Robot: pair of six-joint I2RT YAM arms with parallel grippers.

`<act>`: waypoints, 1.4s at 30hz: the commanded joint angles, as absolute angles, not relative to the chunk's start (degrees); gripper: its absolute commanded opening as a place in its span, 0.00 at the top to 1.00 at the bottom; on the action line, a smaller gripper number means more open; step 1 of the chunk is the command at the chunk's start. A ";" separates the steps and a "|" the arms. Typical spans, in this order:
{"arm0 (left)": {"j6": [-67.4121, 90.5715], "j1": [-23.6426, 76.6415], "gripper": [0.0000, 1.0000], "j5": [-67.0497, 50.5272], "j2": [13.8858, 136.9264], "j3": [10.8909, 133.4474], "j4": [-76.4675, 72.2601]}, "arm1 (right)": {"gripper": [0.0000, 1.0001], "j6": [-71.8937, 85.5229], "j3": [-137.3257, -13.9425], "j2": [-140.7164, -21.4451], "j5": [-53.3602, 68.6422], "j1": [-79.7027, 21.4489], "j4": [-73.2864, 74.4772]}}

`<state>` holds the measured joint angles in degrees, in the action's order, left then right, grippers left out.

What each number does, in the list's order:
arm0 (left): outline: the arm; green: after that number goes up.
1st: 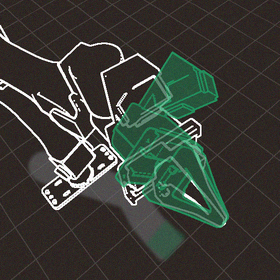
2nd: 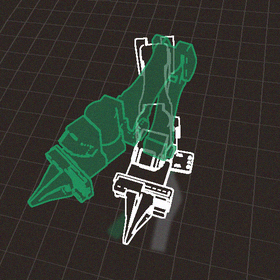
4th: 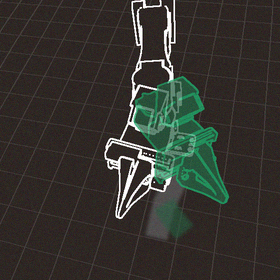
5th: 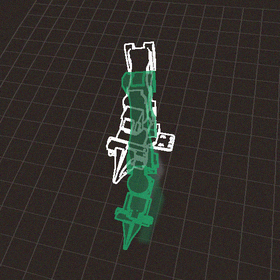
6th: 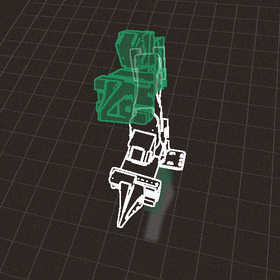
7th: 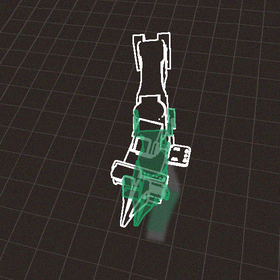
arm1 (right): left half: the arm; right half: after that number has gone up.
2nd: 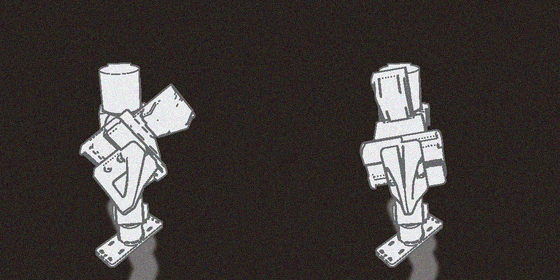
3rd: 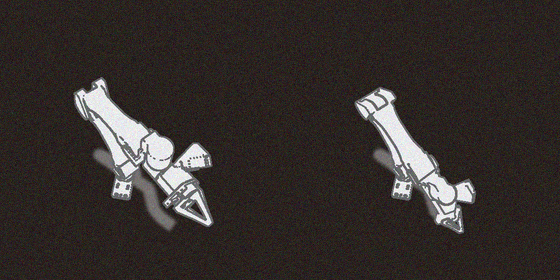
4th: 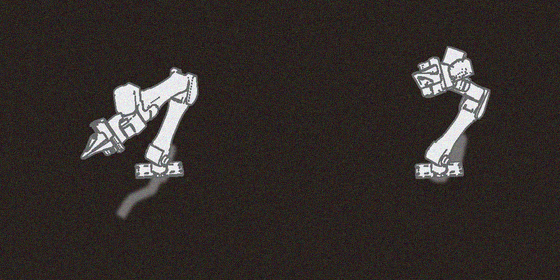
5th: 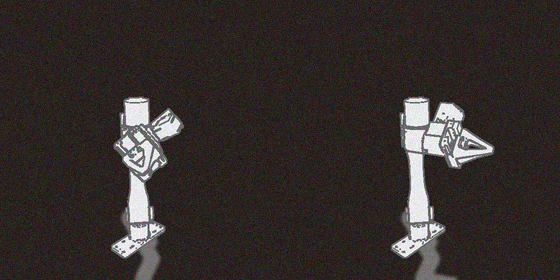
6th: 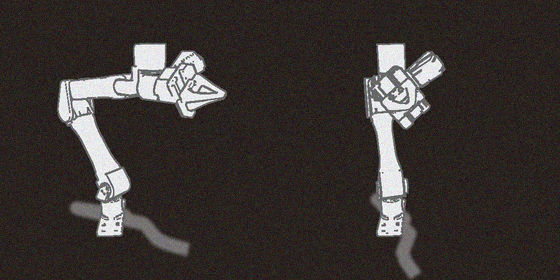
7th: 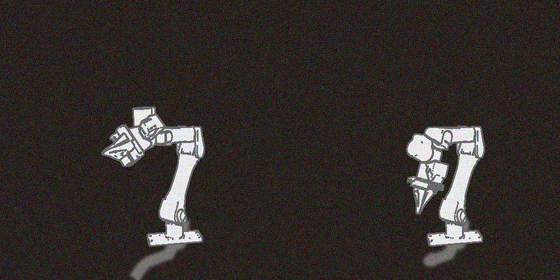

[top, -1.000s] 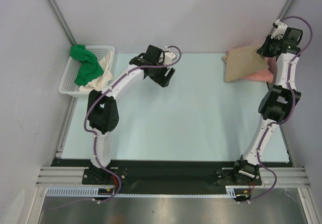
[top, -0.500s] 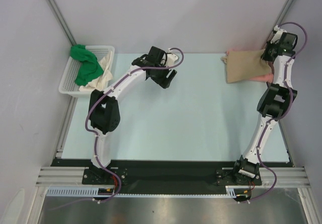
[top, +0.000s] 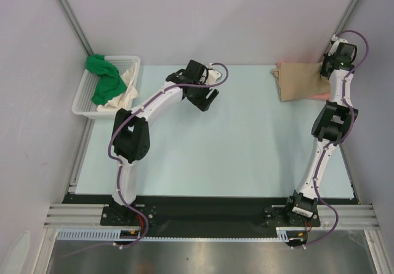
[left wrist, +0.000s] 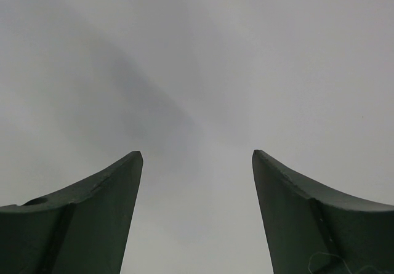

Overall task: Fold and stack the t-shirts
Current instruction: Neatly place the folded tshirt to the corner, then reset both grippers

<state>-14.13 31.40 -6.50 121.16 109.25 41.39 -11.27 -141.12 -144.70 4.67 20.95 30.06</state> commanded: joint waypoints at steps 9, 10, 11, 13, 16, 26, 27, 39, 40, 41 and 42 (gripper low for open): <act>-15.91 31.99 0.21 -0.45 118.57 110.66 39.30 | 0.26 -15.30 -137.39 -136.34 -13.36 14.86 19.78; -16.26 31.99 0.21 -0.18 117.78 110.57 38.68 | 0.21 -13.99 -136.59 -134.58 -13.10 14.51 19.78; -16.69 31.99 0.20 2.52 117.51 110.57 38.06 | 0.20 -11.45 -135.97 -133.08 -12.40 14.24 20.12; -18.36 31.99 0.16 3.77 117.25 111.44 37.01 | 0.17 -9.24 -134.75 -129.05 -9.25 13.54 22.49; -19.68 31.99 0.12 5.80 116.20 113.90 35.78 | 0.01 -6.07 -126.27 -121.59 -2.93 11.43 21.98; -15.74 31.99 0.00 4.31 106.45 114.44 35.24 | 0.00 2.63 -92.84 -95.74 13.88 2.99 8.70; -14.78 31.99 0.00 3.78 105.48 113.74 35.33 | 0.00 4.03 -90.90 -94.58 15.10 2.21 9.14; -1.50 31.82 0.00 18.98 88.88 89.75 33.58 | 0.00 8.51 -61.62 -75.25 13.03 -10.10 8.97; -1.49 31.21 0.00 18.46 88.25 87.21 33.57 | 0.00 8.87 -60.05 -74.71 12.05 -11.06 8.96; -1.06 30.77 0.00 16.28 87.81 86.32 33.92 | 0.00 9.05 -59.25 -74.36 11.61 -12.81 8.79; -0.45 30.24 0.00 15.04 87.54 85.61 34.36 | 0.00 9.05 -58.80 -74.27 11.43 -13.53 8.70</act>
